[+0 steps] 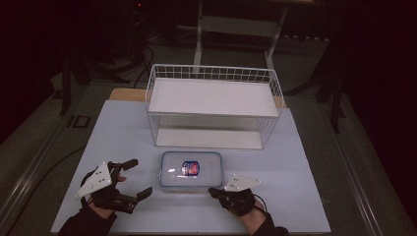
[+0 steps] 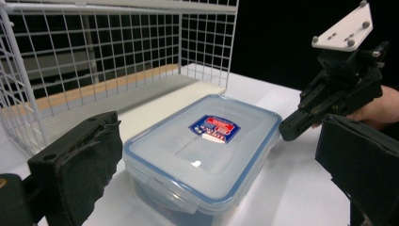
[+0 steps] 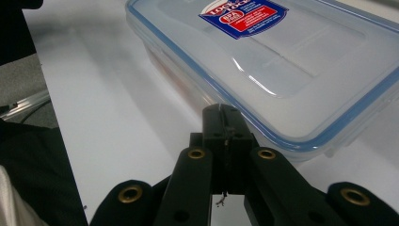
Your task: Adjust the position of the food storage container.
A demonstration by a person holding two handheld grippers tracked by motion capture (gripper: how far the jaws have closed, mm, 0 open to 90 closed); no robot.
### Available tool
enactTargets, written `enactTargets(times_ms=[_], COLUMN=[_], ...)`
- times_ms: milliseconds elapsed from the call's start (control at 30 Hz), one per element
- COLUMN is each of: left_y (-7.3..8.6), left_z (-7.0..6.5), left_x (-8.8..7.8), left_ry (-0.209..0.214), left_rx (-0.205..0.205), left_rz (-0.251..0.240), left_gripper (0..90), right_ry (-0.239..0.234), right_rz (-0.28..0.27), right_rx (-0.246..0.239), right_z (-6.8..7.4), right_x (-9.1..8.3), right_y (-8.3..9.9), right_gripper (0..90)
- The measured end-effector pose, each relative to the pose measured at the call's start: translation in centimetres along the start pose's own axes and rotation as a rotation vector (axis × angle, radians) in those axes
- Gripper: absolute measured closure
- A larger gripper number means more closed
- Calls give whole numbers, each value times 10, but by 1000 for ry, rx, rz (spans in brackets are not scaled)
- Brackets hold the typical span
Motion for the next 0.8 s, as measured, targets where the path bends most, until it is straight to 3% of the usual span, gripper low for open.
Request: enactTargets(times_ms=[167,233,300,367,433,533,667,733,800], left_y=[-1,0,2,6,12,21,35,41,49], left_z=[-3,-4,-2,0,5,14,28,34,40], left_x=[0,-1,-1,-2,-2,-1,-1,0,2], left_ry=[11,40,41,59,79,65,31,23,15], left_rx=[-7,7,25,32,22,17,6,-15,-22], left_rz=[39,68,107,162,209,274,348,378,415], left_gripper=[15,57,158,266,428,599,716,749,783], right_ry=[-21,-20,-24,-29,-27,-25,-28,-36,-11], right_rz=[-41,-74,-108,-146,-175,-211,-242,-254,-264], right_rx=[13,12,14,19,23,33,43,25,19], right_z=[3,3,2,-1,-3,-7,-10,-10,-12], right_x=[-7,-14,-21,-28,-35,-45,-54,-58,-61], right_y=[-7,-15,-24,-32,-38,-46,-52,-54,-55], right_gripper=[896,879,827,748,664,523,293,161,134])
Point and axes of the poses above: each handheld gripper's, and its own axes: x roughly forward along the jaws, y roughly out of its underside, z roughly to its left, the point moved 9 cm from there along x, roughly forward along the jaws, and after that the axes turned 8 degrees about -z, right-handed, at the moved point
